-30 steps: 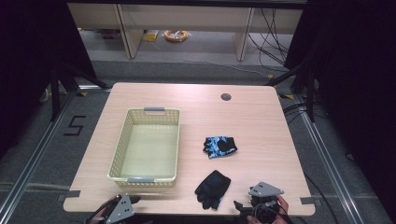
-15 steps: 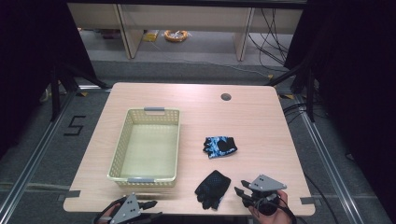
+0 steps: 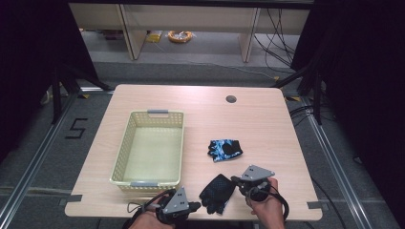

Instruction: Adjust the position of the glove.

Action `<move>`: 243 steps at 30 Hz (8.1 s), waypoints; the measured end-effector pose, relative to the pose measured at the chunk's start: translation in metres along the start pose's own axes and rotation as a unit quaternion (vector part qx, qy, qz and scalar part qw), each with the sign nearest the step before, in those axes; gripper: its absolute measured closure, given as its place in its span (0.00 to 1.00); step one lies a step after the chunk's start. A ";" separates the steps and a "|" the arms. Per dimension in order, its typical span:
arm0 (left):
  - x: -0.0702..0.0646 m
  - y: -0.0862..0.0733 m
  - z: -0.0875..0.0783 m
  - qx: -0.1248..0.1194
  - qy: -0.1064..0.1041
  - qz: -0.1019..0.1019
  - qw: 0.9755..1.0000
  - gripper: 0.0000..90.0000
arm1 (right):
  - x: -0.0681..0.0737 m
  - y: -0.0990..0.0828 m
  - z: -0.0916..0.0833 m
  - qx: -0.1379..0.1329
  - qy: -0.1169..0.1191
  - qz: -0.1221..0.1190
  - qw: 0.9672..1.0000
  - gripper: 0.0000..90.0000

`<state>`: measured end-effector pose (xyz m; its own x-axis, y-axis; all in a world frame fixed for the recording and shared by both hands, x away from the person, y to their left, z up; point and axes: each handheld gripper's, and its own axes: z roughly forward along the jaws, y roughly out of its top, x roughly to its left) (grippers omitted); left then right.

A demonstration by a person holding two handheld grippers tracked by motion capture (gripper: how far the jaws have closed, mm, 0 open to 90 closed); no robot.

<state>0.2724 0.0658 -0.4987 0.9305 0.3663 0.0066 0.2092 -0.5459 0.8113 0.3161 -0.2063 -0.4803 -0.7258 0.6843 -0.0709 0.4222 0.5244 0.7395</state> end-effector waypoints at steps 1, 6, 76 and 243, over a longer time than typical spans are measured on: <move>0.001 0.002 0.003 0.003 -0.003 0.002 1.000 0.99 | 0.000 0.002 0.004 0.006 0.001 0.005 1.000 1.00; 0.003 0.009 0.015 0.013 -0.015 0.001 1.000 0.98 | -0.004 0.006 0.015 0.013 0.004 0.001 1.000 1.00; -0.003 -0.014 -0.030 0.010 0.034 -0.012 0.999 0.42 | -0.018 0.008 0.001 0.004 -0.035 -0.020 0.999 0.65; 0.004 -0.005 0.005 0.048 0.044 -0.008 0.998 0.39 | -0.013 -0.032 -0.009 0.024 0.030 0.221 0.975 0.52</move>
<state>0.2764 0.0661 -0.5061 0.8978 0.4376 0.0493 0.2553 -0.6084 0.7514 0.3073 -0.2368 -0.4975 -0.4966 0.8190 0.2874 0.7247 0.2091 0.6565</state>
